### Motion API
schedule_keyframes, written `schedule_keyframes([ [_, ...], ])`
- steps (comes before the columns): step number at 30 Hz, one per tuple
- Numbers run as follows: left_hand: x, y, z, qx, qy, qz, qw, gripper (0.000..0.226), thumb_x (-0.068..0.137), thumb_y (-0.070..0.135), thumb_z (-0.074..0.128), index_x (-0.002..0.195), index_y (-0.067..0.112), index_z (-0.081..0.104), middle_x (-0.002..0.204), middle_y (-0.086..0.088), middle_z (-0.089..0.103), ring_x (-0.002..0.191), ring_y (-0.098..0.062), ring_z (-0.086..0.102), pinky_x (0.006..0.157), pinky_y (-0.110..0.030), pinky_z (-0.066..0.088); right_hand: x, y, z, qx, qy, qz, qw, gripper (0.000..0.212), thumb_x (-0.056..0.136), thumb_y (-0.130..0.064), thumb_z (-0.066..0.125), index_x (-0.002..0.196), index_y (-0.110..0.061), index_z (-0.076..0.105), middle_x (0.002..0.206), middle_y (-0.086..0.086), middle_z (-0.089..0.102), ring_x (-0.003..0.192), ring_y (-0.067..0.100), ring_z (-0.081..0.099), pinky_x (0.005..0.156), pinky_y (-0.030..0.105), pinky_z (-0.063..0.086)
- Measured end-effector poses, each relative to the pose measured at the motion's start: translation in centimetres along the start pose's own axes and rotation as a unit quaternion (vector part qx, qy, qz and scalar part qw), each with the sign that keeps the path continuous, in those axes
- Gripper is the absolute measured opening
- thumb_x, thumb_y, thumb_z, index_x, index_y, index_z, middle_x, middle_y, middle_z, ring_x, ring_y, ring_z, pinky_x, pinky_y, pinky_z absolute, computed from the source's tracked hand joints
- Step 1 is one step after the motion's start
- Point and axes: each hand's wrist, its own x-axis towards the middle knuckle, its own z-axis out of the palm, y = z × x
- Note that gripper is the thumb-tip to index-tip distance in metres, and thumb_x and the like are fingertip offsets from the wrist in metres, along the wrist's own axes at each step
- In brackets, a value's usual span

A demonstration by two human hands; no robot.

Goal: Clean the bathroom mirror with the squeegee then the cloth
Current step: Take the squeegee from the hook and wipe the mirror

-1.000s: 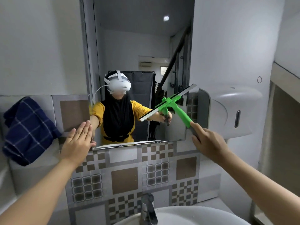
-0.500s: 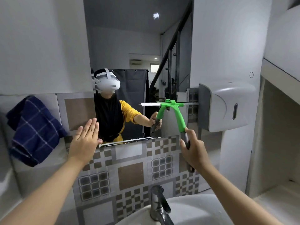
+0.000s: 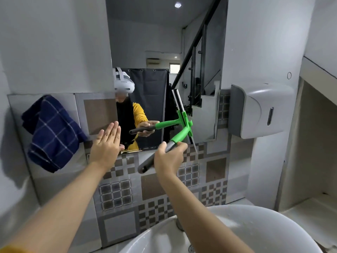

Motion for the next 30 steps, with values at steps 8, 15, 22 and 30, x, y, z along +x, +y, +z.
schedule_keyframes([
  [8,-0.2,-0.6,0.1,0.013,-0.01,0.008,1.0,0.079,0.081,0.034,0.064,0.138,-0.004,0.024,0.147,-0.021,0.026,0.137,-0.03,0.024,0.11,-0.031,-0.019,-4.3,0.9,2.7,-0.006,-0.05,-0.013,0.999,0.029,0.093,-0.021,0.055,0.114,-0.016,0.035,0.074,0.003,0.057,0.061,0.017,0.059,0.057,0.035,0.055],
  [15,-0.2,-0.6,0.7,0.022,0.015,0.017,1.0,0.08,0.083,0.033,0.063,0.14,-0.004,0.021,0.148,-0.02,0.02,0.138,-0.029,0.021,0.111,-0.034,-0.014,-6.5,2.2,3.5,-0.012,-0.078,-0.049,0.996,0.029,0.092,-0.019,0.055,0.115,-0.015,0.036,0.07,0.001,0.06,0.057,0.01,0.059,0.051,0.021,0.051],
  [22,-0.3,-0.6,1.0,-0.002,0.034,0.02,0.999,0.077,0.081,0.026,0.065,0.14,-0.001,0.023,0.148,-0.019,0.026,0.138,-0.028,0.022,0.115,-0.037,0.0,-7.7,3.7,3.3,-0.058,-0.105,-0.093,0.988,0.03,0.092,-0.018,0.055,0.117,-0.014,0.038,0.067,0.008,0.061,0.049,0.012,0.056,0.044,0.025,0.049],
  [30,-0.9,-0.6,1.8,0.002,0.057,0.021,0.998,0.062,0.085,0.026,0.061,0.136,-0.001,0.037,0.143,-0.018,0.038,0.134,-0.028,0.035,0.114,-0.037,0.009,-7.1,5.5,1.6,-0.128,-0.138,-0.148,0.971,0.029,0.093,-0.014,0.052,0.119,-0.013,0.039,0.056,0.0,0.056,0.04,0.01,0.05,0.037,0.028,0.046],
])
